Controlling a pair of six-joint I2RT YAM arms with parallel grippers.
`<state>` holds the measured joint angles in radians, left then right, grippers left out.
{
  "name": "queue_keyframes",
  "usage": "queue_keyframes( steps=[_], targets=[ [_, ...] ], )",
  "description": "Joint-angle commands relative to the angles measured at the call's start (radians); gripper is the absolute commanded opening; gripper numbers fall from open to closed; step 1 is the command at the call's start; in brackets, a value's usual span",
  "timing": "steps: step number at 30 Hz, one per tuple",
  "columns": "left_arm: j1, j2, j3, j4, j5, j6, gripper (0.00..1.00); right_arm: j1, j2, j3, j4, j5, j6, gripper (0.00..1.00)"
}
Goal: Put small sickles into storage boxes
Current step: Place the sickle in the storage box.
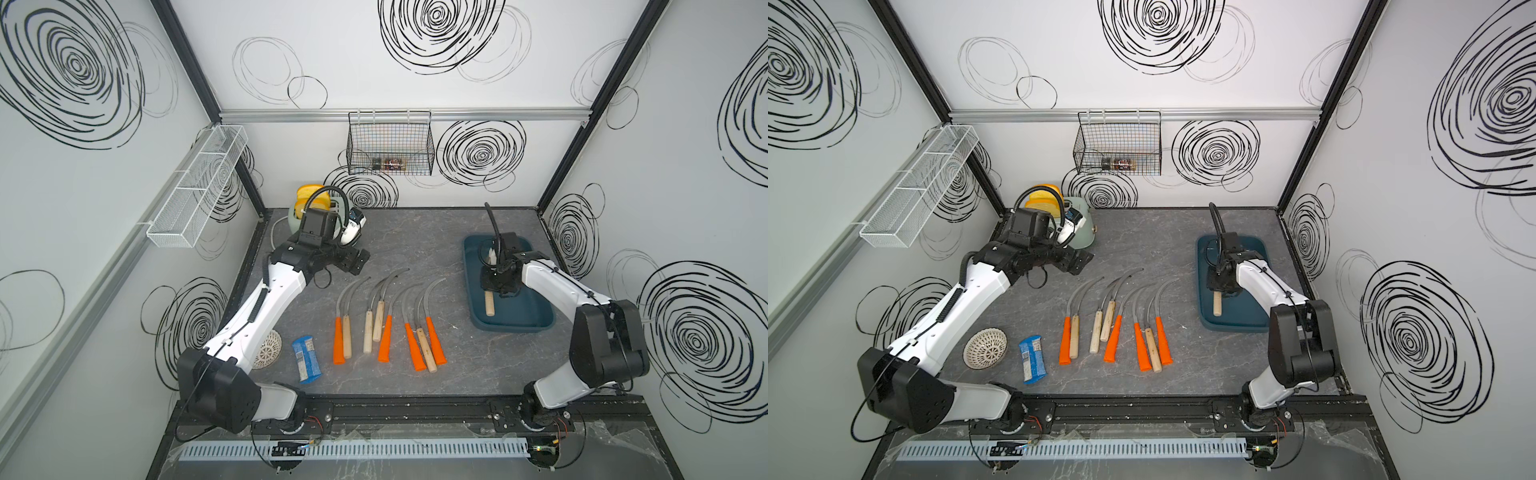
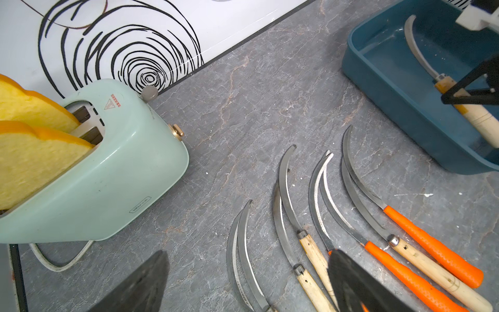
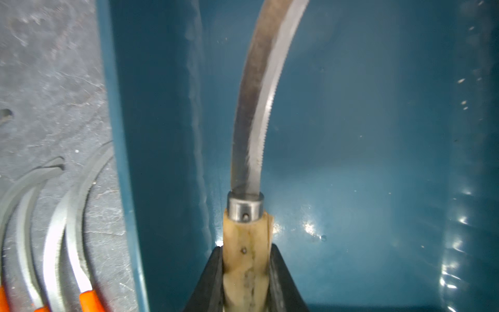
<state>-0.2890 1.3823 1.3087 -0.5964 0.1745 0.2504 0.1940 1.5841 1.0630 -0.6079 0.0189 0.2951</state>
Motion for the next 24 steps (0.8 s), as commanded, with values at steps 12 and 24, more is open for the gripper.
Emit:
queue_keyframes(
  steps=[12, 24],
  targets=[
    [-0.015, 0.012, -0.001, 0.044, 0.005, -0.007, 0.96, 0.036, 0.075, -0.012, 0.024, 0.042, -0.019, 0.00],
    [-0.018, 0.018, -0.005, 0.044, -0.001, -0.005, 0.96, 0.037, 0.131, 0.003, 0.029, 0.048, -0.028, 0.03]
  ],
)
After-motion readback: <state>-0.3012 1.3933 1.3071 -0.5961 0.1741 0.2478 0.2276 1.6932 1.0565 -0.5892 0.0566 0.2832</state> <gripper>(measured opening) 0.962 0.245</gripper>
